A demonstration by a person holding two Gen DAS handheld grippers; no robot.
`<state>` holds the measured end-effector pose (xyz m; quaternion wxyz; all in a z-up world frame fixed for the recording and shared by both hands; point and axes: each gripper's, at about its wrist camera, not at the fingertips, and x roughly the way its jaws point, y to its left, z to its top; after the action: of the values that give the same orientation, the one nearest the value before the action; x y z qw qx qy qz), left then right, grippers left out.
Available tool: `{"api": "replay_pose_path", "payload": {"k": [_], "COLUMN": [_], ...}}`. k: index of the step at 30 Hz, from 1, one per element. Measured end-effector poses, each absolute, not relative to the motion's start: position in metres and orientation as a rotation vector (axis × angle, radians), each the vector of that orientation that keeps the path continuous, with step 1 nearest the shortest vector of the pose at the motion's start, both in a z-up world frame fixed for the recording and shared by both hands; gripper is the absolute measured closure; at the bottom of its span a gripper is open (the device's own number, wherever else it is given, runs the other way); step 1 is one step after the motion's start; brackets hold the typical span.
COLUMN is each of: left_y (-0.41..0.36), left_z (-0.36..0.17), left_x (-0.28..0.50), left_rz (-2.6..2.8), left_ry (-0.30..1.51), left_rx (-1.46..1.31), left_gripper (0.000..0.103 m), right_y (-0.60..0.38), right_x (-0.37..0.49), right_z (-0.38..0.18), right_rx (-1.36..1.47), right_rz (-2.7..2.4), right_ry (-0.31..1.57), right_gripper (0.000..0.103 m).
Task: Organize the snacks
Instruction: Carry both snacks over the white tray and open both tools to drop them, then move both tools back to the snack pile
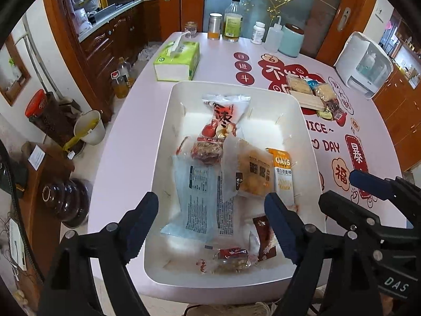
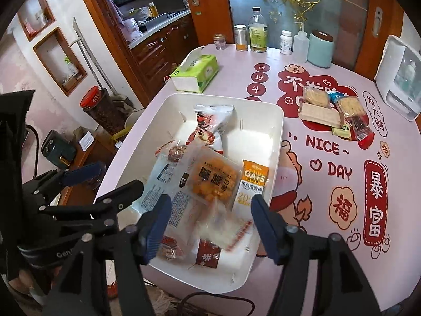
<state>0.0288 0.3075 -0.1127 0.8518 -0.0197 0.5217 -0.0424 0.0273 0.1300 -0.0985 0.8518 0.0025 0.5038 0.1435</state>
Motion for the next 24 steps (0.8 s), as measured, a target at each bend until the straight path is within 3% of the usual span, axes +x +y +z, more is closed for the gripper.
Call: {"api": "replay_pose_path", "payload": {"k": [24], "left_y": [0.268], "left_z": [-0.104], "left_x": [0.016], "left_rz": [-0.17], "left_ry": [1.051], "left_rx": [0.031], "left_gripper": [0.021], "right_y": [0.095], "right_x": [0.006], "right_z": [-0.093], "right_rx": [0.059], "right_rz": [0.219], "right_ry": [1.033], "right_gripper": [0.039]}}
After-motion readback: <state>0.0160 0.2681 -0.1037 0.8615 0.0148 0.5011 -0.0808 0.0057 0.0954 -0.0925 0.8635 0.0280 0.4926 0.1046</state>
